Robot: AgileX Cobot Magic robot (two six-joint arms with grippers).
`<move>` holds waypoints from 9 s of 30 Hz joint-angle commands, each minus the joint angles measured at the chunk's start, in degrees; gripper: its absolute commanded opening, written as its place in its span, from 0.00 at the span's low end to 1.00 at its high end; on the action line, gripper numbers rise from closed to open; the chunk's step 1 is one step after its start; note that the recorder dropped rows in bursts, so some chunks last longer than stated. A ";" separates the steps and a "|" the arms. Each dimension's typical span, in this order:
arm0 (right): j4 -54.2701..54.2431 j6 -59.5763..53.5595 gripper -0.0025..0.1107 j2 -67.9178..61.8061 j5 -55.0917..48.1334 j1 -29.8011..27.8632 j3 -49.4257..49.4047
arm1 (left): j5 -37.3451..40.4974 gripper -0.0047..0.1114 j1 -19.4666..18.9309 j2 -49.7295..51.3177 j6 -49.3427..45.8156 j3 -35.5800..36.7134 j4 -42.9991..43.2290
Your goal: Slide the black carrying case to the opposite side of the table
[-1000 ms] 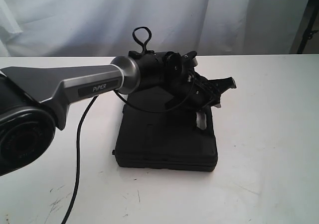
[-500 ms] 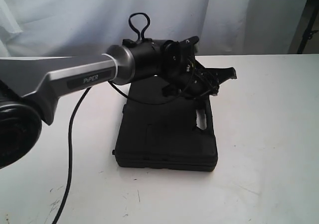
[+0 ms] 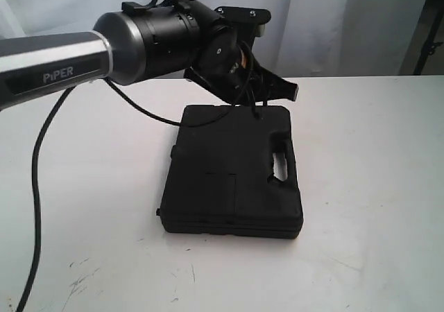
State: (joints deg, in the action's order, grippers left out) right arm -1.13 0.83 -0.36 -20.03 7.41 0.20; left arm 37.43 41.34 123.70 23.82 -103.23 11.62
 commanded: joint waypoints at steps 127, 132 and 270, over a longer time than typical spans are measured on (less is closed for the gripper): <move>-0.23 0.01 0.02 0.36 0.30 -0.37 -0.20 | -18.16 0.04 -38.00 -123.70 -19.55 103.23 -9.33; -0.23 0.01 0.02 0.36 0.30 -0.37 -0.20 | -18.16 0.04 -38.00 -123.70 -19.55 103.23 -9.33; -11.48 4.54 0.20 -101.03 -23.91 16.59 71.37 | -18.27 0.04 -38.00 -123.70 -19.68 103.23 -9.33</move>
State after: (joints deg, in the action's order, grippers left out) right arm -13.21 5.46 -99.94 -43.72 23.23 69.30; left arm 19.76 3.38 0.25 4.30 -0.21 2.27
